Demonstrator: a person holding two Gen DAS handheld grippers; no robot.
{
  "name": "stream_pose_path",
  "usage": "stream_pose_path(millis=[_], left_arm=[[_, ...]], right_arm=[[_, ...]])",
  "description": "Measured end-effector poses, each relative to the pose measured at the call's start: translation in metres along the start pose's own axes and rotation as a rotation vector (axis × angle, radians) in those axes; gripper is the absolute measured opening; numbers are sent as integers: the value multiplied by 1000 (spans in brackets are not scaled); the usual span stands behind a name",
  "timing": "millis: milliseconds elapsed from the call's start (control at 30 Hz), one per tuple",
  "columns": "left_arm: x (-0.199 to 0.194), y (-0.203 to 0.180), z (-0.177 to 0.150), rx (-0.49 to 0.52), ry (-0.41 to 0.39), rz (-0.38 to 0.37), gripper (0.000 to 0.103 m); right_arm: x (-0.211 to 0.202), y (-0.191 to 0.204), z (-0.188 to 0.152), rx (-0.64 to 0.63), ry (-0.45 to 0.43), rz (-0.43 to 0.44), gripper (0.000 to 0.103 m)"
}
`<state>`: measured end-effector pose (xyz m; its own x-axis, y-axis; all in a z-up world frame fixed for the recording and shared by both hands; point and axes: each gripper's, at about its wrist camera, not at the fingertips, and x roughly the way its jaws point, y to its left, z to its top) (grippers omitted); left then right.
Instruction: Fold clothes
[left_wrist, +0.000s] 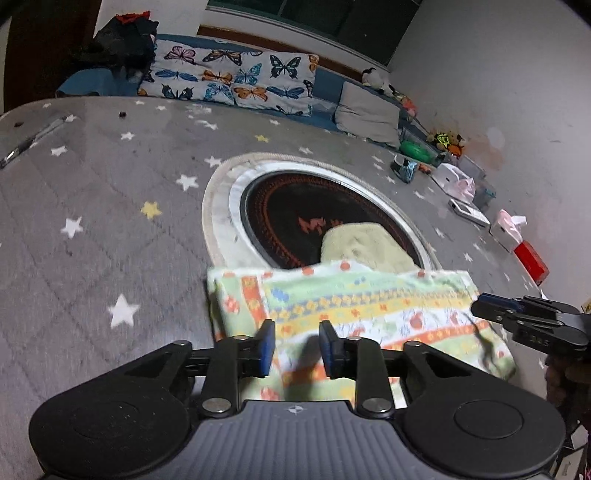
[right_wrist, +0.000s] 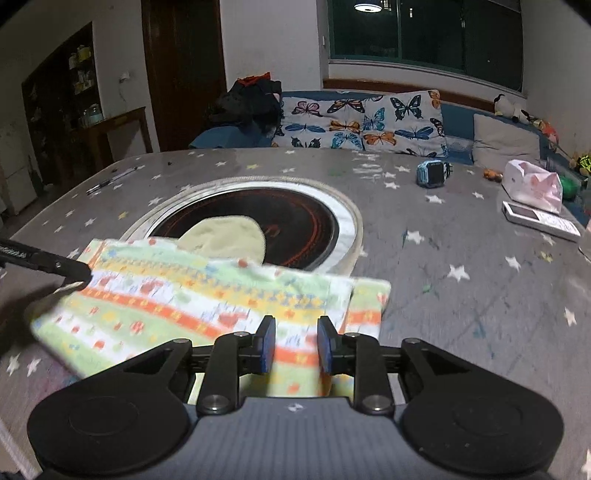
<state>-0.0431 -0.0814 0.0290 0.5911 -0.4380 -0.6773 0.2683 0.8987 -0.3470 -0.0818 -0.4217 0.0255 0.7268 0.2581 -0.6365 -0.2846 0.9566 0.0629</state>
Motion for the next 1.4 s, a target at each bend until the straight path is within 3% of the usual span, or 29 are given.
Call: stream_pose_path(millis=[233, 567, 900, 1167, 1400], left_arm=[[26, -19, 24, 42, 2, -24, 27], [68, -29, 32, 89, 25, 8, 25], [14, -19, 17, 134, -55, 48, 26], [7, 7, -2, 84, -48, 105, 23], [-11, 18, 2, 14, -64, 122, 23]], right_arm=[[34, -6, 15, 12, 8, -9, 24], [38, -14, 14, 19, 12, -13, 26], [20, -1, 18, -8, -28, 22, 29], [9, 35, 20, -60, -48, 99, 30], [-5, 65, 21, -148, -46, 161, 37]])
